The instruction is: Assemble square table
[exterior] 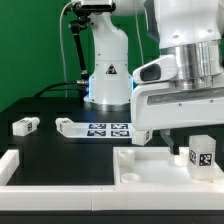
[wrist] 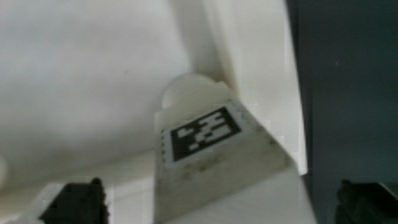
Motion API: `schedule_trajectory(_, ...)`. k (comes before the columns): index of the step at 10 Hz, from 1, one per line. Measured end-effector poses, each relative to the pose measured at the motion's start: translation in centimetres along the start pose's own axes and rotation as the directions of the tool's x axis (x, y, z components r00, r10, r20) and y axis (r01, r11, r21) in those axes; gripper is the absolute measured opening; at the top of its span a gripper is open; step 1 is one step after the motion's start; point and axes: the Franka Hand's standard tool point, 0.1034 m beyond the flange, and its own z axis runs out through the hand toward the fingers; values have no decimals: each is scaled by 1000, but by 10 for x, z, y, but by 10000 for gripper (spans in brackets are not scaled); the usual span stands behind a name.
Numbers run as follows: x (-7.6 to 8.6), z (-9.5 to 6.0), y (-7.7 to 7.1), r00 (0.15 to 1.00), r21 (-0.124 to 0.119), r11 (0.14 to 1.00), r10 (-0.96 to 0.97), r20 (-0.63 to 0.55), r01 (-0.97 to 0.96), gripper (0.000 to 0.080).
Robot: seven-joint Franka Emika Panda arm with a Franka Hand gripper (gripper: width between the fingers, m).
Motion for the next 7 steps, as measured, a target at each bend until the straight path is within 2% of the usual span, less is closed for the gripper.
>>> schedule_trajectory(1, -1, 1, 1, 1000, -2, 1000, -10, -6, 10, 629)
schedule_trajectory(2, 0, 1, 1, 999, -1, 999, 37, -7, -37, 500)
schedule_trajectory(3, -1, 1, 1, 999, -2, 1000, 31, -7, -31, 500)
schedule_trajectory(4, -1, 1, 1, 998, -1, 998, 64, -7, -64, 300)
schedule_trajectory(7, 0, 1, 3, 953, 5, 953, 304, -7, -304, 287)
